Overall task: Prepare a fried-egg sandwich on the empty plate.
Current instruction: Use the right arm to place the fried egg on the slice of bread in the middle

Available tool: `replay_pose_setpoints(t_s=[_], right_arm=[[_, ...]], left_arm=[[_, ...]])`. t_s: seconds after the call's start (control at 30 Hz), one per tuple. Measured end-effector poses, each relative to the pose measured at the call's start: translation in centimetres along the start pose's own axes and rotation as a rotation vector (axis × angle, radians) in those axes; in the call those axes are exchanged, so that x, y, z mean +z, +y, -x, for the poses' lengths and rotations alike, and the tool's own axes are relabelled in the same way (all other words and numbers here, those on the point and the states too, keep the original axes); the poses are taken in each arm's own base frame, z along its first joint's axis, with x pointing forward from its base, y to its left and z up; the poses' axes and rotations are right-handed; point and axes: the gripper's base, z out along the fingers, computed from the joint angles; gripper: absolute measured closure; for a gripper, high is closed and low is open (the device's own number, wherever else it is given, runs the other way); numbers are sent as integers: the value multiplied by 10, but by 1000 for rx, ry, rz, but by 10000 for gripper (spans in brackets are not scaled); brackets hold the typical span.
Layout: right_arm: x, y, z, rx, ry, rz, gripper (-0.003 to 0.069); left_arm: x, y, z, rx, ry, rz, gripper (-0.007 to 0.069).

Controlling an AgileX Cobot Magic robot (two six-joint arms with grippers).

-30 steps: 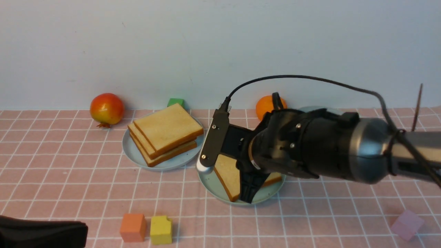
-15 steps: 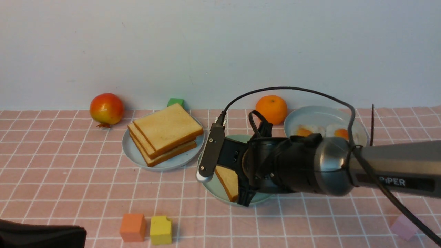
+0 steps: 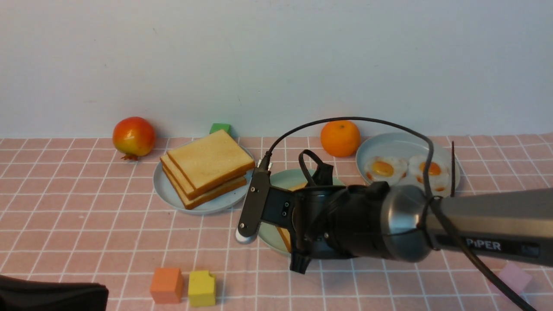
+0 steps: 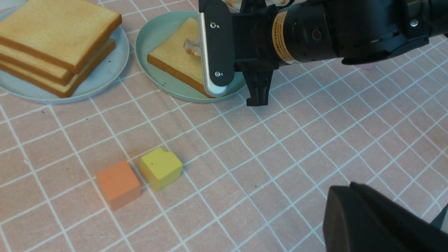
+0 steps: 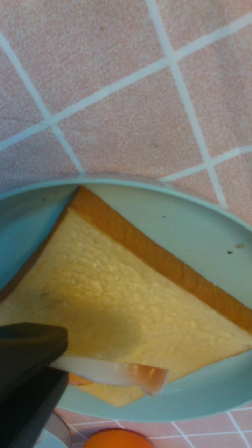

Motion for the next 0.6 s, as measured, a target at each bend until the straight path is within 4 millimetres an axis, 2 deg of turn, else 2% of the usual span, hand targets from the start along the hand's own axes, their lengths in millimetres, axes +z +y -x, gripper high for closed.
replay_pose_setpoints(t_s=[0.13,0.17,0.2,0.23,0.27,0.33,0.4,0.47,0.6], right_arm=[[0,0,0,1,0,0,438],[0,0,0,3,1,1,368],[0,0,0,3,1,1,359],[0,0,-1,5,7,1,281],[0,0,-1,5,7,2,271],[0,1,-3,19,36,6,151],[-3,3,-3,29,54,11,92],[-11,5,-1,50,64,19,50],[-55,1,8,97,29,12,55]], left_arm=[[0,0,0,0,0,0,612],[0,0,0,0,0,0,612],[0,0,0,0,0,0,612],[0,0,0,0,0,0,612],[0,0,0,0,0,0,612],[0,0,0,0,0,0,612],[0,0,0,0,1,0,612],[0,0,0,0,4,1,612],[0,0,-1,0,8,3,612]])
